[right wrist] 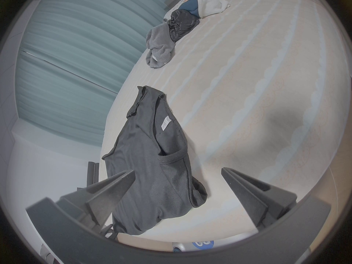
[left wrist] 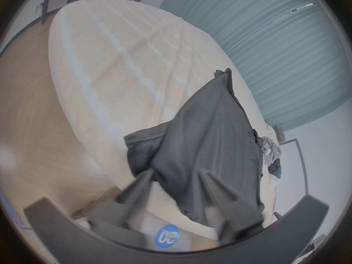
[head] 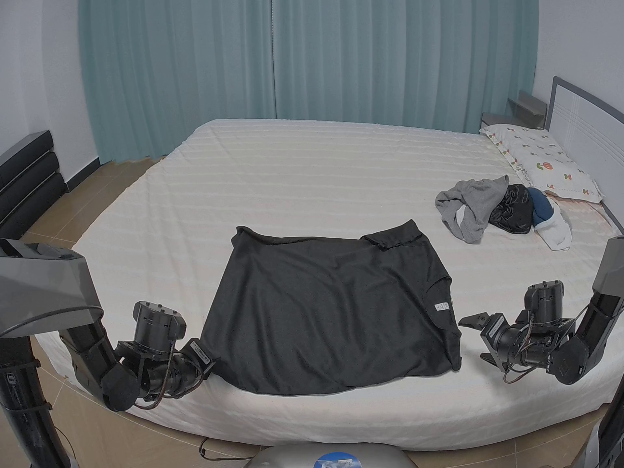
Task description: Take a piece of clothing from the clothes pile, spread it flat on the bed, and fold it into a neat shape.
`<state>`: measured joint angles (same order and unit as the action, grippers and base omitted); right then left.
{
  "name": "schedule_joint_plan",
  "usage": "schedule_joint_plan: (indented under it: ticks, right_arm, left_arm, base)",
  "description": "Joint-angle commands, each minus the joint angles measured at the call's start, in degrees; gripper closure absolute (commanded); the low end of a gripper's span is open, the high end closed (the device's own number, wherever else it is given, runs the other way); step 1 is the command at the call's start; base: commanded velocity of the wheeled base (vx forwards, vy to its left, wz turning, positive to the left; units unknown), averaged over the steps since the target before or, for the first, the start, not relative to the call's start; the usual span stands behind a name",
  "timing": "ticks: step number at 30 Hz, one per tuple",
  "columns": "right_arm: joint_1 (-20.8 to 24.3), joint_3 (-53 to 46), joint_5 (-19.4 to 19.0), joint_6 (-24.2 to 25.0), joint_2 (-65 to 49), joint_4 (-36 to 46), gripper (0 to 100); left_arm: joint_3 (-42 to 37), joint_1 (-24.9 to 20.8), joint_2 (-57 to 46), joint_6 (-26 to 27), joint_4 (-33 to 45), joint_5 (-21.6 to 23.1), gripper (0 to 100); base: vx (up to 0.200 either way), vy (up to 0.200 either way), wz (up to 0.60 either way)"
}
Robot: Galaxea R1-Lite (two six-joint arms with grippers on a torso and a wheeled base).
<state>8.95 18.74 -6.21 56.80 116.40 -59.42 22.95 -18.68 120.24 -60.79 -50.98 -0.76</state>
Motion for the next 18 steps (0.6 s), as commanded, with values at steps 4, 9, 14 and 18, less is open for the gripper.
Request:
schedule_joint_plan:
  ticks: [4, 9, 14, 18]
  right_arm:
    - [2.21, -0.54, 0.14, -0.19, 0.32, 0.0, 0]
    - [4.06, 0.86, 0.05, -2.04, 3.05, -0.17, 0]
    - [3.97, 4.11, 0.23, -4.85, 7.79, -2.02, 0]
    - [4.06, 5.96, 0.49, -8.28, 10.52, -2.28, 0]
  left_arm:
    - [-2.12, 0.13, -1.32, 3.4, 0.44, -3.02, 100]
    - [-3.44, 0.13, -3.52, 6.39, 0.44, -3.46, 100]
    - [-3.44, 0.13, -3.6, 6.39, 0.27, -3.46, 100]
    - [-3.44, 0.13, -3.52, 6.39, 0.18, -3.46, 100]
  base:
    - [0.0, 0.0, 0.0]
    - [0.0, 0.0, 0.0]
    - [0.0, 0.0, 0.0]
    - [0.0, 0.0, 0.0]
